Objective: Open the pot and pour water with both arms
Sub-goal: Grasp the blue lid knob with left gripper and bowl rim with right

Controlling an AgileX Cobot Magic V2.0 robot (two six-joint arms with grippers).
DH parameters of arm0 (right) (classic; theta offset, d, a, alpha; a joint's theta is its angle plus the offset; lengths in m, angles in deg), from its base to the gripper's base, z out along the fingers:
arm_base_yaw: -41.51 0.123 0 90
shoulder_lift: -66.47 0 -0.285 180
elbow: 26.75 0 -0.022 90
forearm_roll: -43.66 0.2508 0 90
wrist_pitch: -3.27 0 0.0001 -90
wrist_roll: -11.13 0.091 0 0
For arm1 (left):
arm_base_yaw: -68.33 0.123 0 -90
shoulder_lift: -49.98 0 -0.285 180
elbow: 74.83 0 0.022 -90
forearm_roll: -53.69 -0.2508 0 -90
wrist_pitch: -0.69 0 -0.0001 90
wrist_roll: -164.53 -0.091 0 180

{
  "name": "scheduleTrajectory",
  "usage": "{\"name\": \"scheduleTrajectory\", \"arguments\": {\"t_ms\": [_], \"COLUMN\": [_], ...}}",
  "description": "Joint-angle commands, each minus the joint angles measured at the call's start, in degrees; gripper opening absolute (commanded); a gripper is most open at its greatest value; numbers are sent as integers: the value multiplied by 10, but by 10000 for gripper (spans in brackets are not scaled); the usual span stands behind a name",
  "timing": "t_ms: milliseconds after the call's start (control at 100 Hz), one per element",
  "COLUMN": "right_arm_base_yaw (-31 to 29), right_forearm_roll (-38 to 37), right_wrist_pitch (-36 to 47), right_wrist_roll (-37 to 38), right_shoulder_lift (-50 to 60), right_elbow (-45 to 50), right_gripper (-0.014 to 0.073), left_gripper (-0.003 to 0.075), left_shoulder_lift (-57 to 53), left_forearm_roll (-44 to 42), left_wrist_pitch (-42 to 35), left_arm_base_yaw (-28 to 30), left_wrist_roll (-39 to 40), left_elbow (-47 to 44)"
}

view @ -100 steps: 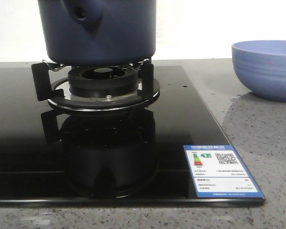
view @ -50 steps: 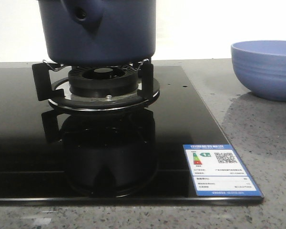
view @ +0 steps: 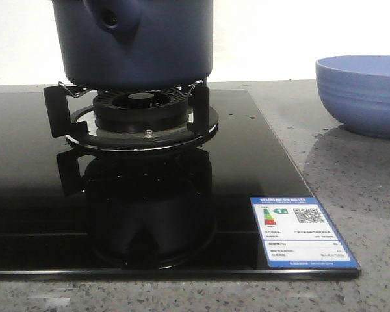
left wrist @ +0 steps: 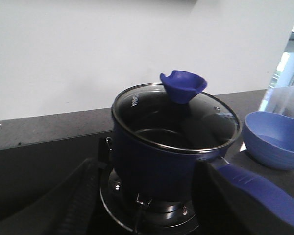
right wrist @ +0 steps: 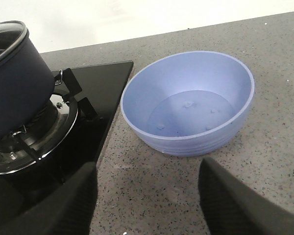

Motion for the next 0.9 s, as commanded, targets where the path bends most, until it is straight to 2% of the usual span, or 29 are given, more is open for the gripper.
{"name": "scheduleTrajectory", "arguments": {"t_ms": [0,250,420,760,890], "right_arm_base_yaw": [1,1,1,1,1], "right_forearm_roll": [3,3,3,3,3], "right_wrist_pitch": [45,45,45,45,45], "right_wrist_roll": [-7,-7,-7,-7,-7], "right_shoulder_lift": [-7,-7,-7,-7,-7], "right_elbow": [-21,-21,-21,-21,-21], "right_gripper": [428,428,428,428,428], "left_gripper": [407,414,537,542,542], "left_shoulder_lift": [44,202,313,475,493], "left_forearm_roll": [63,109,170,203,203], "left_wrist_pitch": [-35,-49,-6,112,115], "left_arm_base_yaw": [-23,-49,-49,-49,-49], "left_wrist_roll": [-78,-189,-256,-261,-262], "left_elbow": [39,130,217,363,384]}}
